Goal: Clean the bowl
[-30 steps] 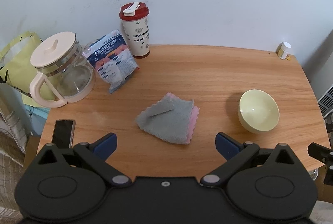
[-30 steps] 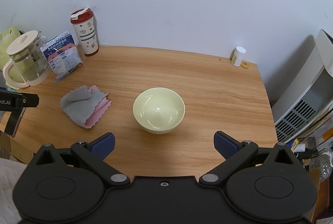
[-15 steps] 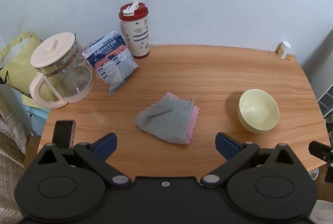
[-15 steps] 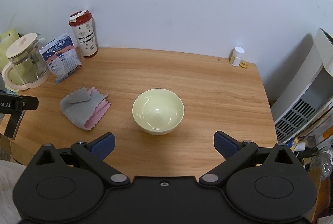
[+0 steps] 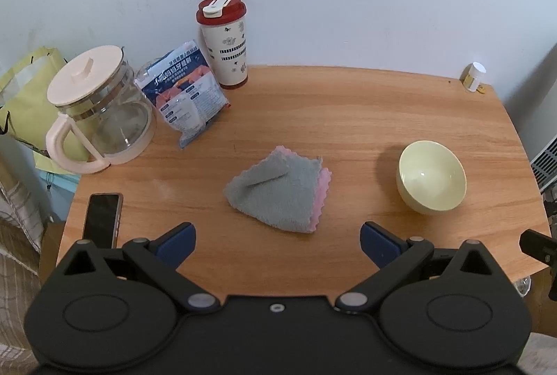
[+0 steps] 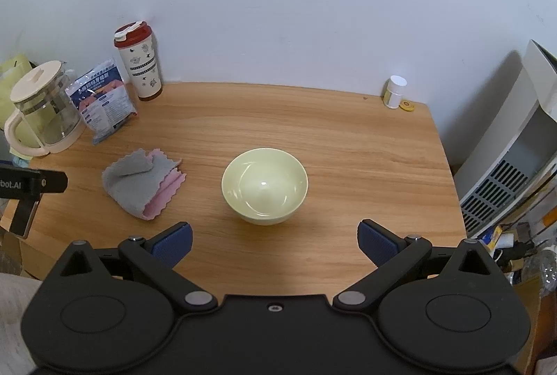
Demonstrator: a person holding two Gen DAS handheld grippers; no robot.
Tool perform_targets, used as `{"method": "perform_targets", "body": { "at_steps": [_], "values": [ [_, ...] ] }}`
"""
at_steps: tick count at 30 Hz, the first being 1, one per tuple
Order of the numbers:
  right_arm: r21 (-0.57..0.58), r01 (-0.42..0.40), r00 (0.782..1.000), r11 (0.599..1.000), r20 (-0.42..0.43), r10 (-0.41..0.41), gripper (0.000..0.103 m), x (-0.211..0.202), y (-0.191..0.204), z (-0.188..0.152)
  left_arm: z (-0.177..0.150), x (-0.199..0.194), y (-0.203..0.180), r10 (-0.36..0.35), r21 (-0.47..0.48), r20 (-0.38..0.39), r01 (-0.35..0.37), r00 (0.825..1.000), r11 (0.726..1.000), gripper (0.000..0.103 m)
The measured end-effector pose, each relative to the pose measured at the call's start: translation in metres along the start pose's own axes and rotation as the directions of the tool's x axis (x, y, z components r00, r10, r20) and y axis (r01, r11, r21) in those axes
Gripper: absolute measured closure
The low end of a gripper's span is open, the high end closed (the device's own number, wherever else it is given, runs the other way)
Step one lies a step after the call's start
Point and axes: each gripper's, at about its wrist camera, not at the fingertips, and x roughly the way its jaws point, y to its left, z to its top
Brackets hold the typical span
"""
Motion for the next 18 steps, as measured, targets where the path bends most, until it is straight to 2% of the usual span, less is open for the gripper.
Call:
{"method": "perform_targets", "body": {
  "at_steps": [12, 18],
  "values": [
    [0.012, 0.013, 1.0, 1.0, 0.006, -0.013, 0.0, -0.002, -0.001, 0.0, 0.0, 0.003, 0.0, -0.003, 0.01, -0.004, 0.003, 1.0, 1.0, 0.0],
    [0.021, 0.027, 1.0, 0.999, 0.001, -0.027, 0.0, 0.0, -0.006, 0.0, 0.005, 0.006, 0.011, 0.002, -0.022, 0.006, -0.002, 1.0, 1.0, 0.0]
  ]
}}
